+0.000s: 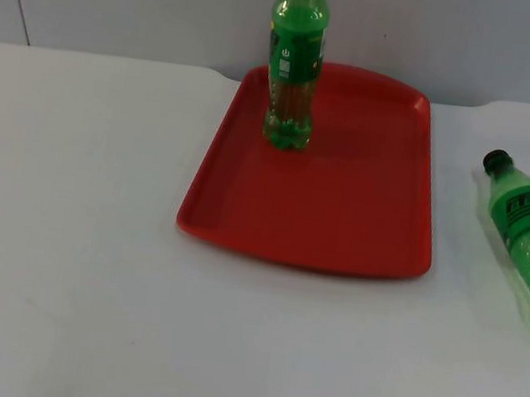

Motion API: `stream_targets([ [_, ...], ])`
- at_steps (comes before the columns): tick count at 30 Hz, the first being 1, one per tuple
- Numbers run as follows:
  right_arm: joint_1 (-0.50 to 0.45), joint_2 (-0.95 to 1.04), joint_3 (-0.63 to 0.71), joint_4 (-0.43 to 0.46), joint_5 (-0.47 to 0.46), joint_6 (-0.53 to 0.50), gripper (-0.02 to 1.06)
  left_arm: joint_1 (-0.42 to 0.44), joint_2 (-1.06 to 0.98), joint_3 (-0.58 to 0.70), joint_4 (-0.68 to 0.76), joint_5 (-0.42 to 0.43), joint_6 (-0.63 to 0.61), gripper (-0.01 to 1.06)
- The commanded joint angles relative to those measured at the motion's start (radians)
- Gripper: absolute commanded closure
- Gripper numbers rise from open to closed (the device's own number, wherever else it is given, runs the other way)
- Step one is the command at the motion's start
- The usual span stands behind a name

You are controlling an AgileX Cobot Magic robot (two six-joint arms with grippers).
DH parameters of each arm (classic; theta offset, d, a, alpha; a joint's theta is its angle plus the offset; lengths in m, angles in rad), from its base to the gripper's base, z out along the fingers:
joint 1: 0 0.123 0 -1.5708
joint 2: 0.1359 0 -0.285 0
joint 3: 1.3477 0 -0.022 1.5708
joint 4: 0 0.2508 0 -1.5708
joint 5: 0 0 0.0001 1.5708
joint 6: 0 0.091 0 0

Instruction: Place the bottle upright on the tray.

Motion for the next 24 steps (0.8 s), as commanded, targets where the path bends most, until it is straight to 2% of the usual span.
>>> stream_targets([
  [1,-0.006,-0.002,0.007,0.003,-0.007,-0.002,-0.01,-0.006,-0.002,0.004,-0.008,0.001,-0.002,0.0],
  [24,-0.006,-0.002,0.007,0.003,-0.007,-0.002,-0.01,-0.006,-0.002,0.004,0.017,0.001,-0.022,0.0],
])
